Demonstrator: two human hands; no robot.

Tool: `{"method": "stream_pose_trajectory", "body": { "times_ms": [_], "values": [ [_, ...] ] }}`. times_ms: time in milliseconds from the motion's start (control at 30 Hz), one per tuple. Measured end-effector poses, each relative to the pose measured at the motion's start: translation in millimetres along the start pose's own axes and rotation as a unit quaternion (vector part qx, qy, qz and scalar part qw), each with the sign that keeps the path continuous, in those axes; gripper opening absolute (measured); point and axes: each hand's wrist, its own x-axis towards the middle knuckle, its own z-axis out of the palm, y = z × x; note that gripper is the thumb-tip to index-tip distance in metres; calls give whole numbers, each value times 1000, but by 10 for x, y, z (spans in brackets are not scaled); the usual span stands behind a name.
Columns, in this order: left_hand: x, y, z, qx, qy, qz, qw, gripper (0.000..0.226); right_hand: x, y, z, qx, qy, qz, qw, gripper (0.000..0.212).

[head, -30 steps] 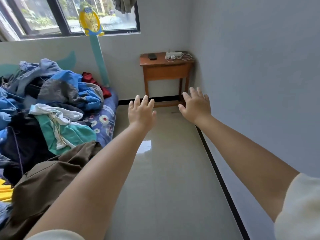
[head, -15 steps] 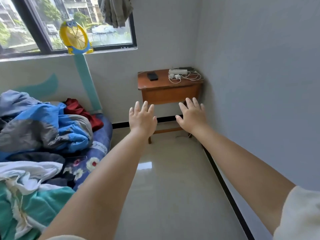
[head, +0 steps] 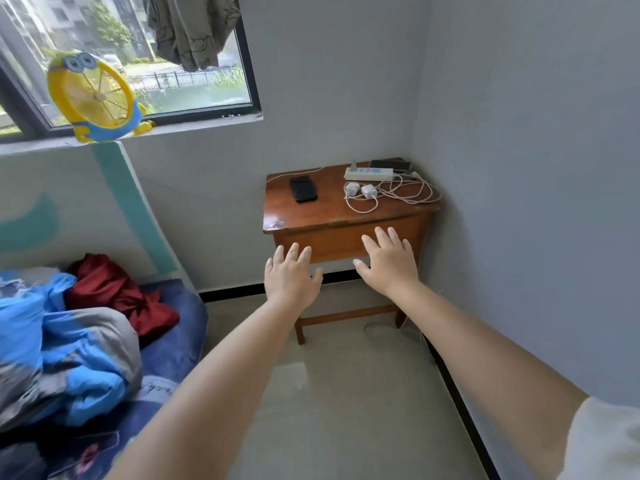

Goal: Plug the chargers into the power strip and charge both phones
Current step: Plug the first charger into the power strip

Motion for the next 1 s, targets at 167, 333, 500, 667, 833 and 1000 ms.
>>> {"method": "stream_pose_trajectory", "body": {
  "times_ms": [167,333,500,667,833,1000],
  "values": [
    [894,-32,279,3,-20,-21,1000,55,906,212,336,2,-49,-8,999,53],
    [1746,-203,533,7,-26,-40,999,53,1764,343,675,0,-66,-19,998,53],
    [2741,-393,776,-8,-52,-40,998,53,2679,544,903,-6,-59,-5,998,54],
    [3756,-488,1016,-21,-75,-15,997,54,3477,836,1020,-8,-65,41,997,53],
    [4474,-402,1274,-19,-86,11,996,51,3890,1178,1147,-1,-87,89,992,51],
    [4869,-286,1591,-20,-115,37,992,51,4211,1514,1296,30,-109,123,986,51]
  ]
}}
